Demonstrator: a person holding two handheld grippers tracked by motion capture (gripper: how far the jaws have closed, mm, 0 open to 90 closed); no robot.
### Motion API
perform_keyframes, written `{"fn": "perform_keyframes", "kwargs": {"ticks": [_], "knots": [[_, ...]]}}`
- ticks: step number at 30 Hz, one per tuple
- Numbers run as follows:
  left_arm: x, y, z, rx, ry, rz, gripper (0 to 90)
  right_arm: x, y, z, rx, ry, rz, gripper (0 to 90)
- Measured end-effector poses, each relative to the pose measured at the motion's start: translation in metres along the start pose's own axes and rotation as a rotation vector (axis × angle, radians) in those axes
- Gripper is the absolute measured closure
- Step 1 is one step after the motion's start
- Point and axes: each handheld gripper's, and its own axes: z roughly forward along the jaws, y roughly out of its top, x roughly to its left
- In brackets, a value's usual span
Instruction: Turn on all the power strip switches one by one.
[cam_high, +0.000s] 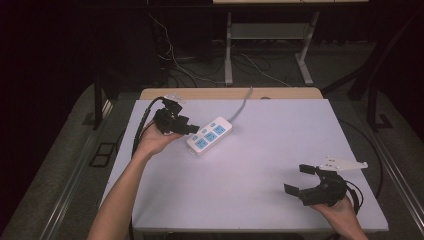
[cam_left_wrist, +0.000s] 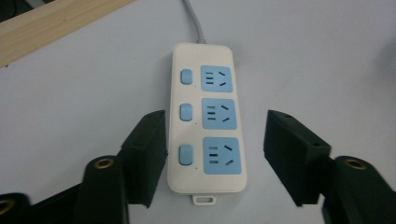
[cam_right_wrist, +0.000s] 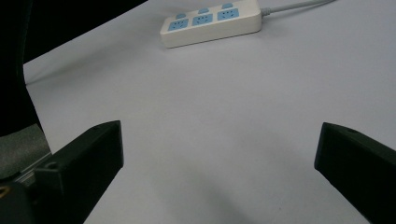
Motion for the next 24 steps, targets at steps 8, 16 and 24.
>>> {"fn": "perform_keyframes", "kwargs": {"ticks": [8,16,24], "knots": [[0.005,-0.002,0.007,0.007,-0.006,0.003,66.2,0.000,0.000,0.000,0.003,-0.003,0.000,1.3],[0.009,-0.003,0.014,0.016,-0.010,0.003,88.9,-0.001,0.000,0.000,0.002,-0.004,-0.001,1.3],[0.014,-0.008,0.026,0.040,-0.004,-0.010,89.2,-0.001,0.000,-0.001,0.003,-0.005,-0.001,1.3]]}}
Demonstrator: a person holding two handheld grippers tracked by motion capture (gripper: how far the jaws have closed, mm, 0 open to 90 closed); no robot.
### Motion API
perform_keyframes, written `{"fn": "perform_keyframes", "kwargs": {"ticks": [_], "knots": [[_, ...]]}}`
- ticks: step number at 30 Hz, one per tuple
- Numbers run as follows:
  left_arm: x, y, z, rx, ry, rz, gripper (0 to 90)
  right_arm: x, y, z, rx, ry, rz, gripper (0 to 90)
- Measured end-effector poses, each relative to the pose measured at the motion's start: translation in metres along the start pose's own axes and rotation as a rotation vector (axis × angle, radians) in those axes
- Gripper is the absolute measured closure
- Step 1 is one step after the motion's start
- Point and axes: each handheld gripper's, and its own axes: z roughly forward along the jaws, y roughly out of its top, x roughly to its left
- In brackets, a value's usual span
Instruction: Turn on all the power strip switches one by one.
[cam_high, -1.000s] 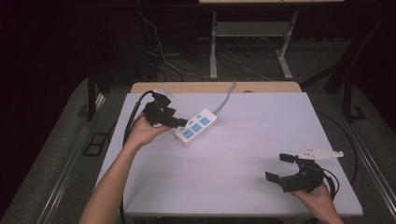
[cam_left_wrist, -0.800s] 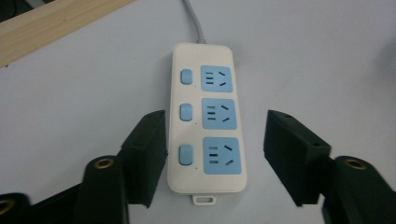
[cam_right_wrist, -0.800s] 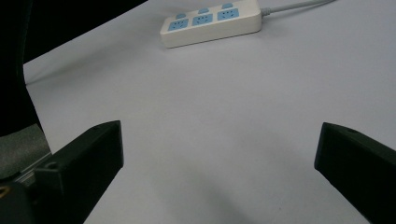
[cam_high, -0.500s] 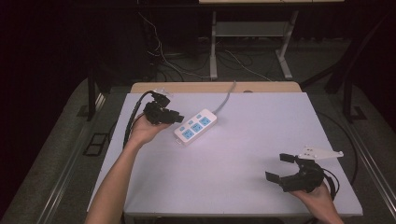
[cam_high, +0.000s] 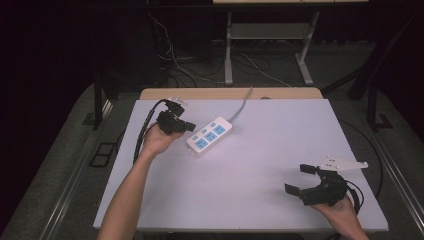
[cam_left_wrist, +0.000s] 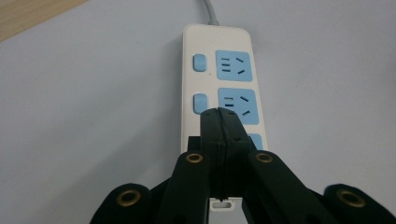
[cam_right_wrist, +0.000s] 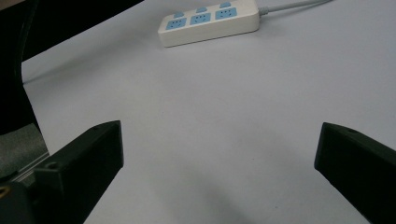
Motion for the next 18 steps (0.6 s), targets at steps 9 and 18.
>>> {"fn": "perform_keyframes", "kwargs": {"ticks": [9,18], "knots": [[0.005,-0.008,0.012,0.017,-0.009,-0.016,89.2,0.000,0.000,0.000,0.004,-0.001,-0.003,1.3],[0.007,-0.017,0.022,0.037,-0.009,-0.029,89.2,-0.001,-0.001,0.000,0.006,-0.003,-0.003,1.3]]}}
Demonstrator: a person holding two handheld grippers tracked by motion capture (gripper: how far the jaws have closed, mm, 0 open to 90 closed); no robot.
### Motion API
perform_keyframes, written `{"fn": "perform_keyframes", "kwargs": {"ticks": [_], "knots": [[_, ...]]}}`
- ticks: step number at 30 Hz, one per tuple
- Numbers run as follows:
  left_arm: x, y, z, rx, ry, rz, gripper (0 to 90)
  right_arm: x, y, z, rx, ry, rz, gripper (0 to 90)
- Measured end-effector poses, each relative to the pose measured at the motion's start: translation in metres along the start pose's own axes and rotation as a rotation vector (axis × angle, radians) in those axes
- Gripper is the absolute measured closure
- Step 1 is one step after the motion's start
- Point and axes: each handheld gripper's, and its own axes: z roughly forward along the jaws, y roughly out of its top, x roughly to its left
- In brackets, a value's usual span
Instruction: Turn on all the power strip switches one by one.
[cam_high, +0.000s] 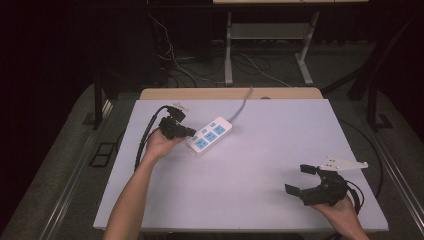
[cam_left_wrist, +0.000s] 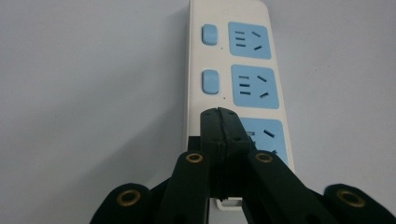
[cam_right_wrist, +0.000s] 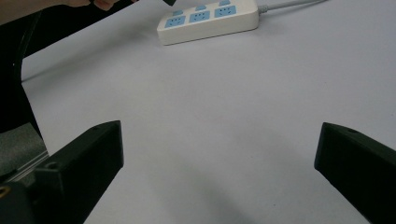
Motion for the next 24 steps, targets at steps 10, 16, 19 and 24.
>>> {"fn": "perform_keyframes", "kwargs": {"ticks": [10,16,19,24], "knots": [[0.003,-0.005,0.009,-0.020,-0.018,-0.026,89.4,0.000,0.000,0.000,0.004,-0.001,-0.001,1.3],[0.002,-0.006,0.011,-0.017,-0.014,-0.013,89.7,-0.001,0.000,0.000,0.004,-0.003,0.000,1.3],[0.001,-0.007,0.011,-0.013,-0.003,0.005,89.8,0.000,-0.001,0.000,0.005,-0.003,-0.001,1.3],[0.003,-0.006,0.012,-0.003,0.000,-0.014,90.0,0.000,-0.001,0.000,0.002,-0.003,-0.005,1.3]]}}
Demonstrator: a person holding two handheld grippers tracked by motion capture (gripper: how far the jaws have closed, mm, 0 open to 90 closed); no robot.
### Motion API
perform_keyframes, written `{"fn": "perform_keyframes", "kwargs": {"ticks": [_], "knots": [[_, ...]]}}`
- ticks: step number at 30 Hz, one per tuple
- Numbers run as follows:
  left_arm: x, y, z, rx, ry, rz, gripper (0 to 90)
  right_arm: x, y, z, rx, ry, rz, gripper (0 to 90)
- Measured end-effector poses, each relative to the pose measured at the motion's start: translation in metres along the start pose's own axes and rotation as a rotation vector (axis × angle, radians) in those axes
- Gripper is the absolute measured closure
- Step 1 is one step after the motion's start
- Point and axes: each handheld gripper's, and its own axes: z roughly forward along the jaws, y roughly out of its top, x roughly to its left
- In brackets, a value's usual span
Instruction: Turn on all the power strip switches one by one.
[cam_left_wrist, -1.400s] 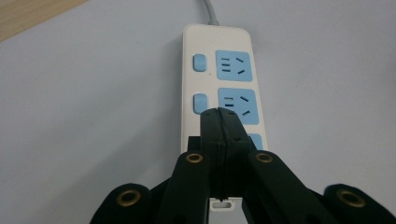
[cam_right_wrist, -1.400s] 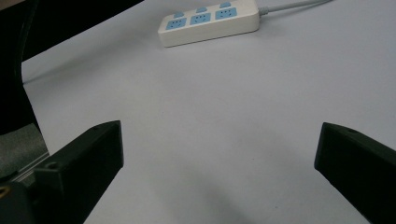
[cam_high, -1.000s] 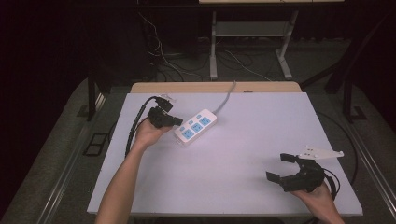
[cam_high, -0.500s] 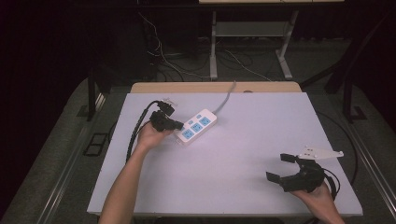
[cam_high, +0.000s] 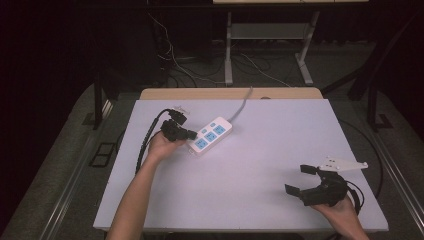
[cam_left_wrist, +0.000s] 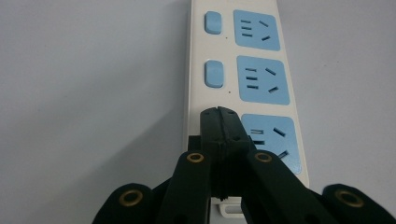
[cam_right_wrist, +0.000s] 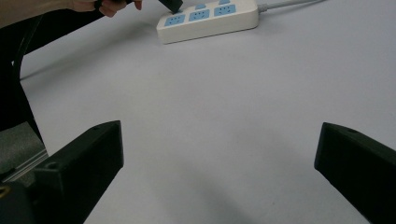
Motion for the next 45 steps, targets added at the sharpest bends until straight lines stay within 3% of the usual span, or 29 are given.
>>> {"fn": "perform_keyframes", "kwargs": {"ticks": [4,9,23,37,45], "knots": [[-0.001,0.003,-0.001,0.038,0.001,-0.004,90.0,0.000,0.000,-0.001,-0.001,-0.001,0.000,1.3],[0.000,0.002,-0.001,0.031,-0.004,-0.019,89.9,-0.001,0.000,-0.002,-0.005,-0.003,-0.001,1.3],[0.001,0.005,-0.007,0.015,0.000,-0.001,89.7,-0.002,0.000,-0.001,-0.006,-0.004,0.005,1.3],[-0.001,0.027,-0.017,-0.005,0.003,0.027,89.7,-0.003,0.000,-0.003,-0.010,-0.004,0.007,1.3],[-0.005,0.040,-0.012,0.004,0.005,0.055,89.7,-0.003,0.000,-0.003,-0.008,-0.006,0.006,1.3]]}}
